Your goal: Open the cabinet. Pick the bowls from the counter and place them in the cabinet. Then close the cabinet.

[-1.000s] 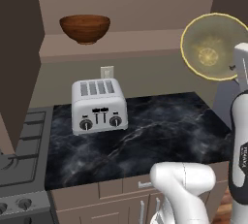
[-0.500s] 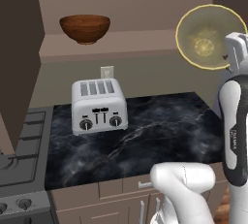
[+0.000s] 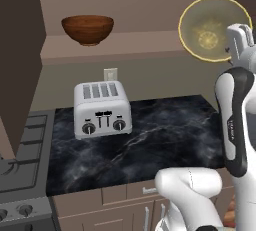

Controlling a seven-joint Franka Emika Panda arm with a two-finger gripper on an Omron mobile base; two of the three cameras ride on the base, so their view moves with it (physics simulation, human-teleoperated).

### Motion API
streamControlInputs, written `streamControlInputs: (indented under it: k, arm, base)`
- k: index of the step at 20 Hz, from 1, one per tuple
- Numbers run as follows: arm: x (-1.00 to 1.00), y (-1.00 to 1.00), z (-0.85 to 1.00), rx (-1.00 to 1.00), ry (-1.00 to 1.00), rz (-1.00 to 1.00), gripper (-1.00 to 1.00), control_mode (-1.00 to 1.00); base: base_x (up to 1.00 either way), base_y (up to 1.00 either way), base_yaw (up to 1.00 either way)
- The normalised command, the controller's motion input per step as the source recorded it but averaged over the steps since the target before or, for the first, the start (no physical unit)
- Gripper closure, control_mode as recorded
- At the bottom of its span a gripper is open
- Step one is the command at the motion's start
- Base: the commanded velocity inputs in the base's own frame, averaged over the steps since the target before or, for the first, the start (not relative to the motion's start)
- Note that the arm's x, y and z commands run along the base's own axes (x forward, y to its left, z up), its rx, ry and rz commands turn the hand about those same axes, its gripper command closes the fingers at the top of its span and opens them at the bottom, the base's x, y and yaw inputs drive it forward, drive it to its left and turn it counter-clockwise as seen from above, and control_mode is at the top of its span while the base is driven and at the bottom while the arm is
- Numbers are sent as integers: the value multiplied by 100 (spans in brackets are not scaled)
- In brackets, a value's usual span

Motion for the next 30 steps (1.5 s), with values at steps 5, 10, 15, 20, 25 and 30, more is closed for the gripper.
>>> streamControlInputs:
  k: [5, 10, 15, 20, 25, 30]
  arm:
    - [40, 0, 5, 2, 15, 4, 100, -100]
    - [25, 1, 2, 8, 2, 0, 100, -100]
    - [17, 9, 0, 0, -4, -2, 100, -100]
    - [20, 21, 0, 0, -4, -15, 100, -100]
    - [40, 24, 0, 2, 0, -20, 100, -100]
    - [58, 9, 12, 16, 9, -11, 100, -100]
  base:
    - [0, 0, 0]
    - [0, 0, 0]
    - [0, 0, 0]
    - [0, 0, 0]
    - [0, 0, 0]
    - [0, 0, 0]
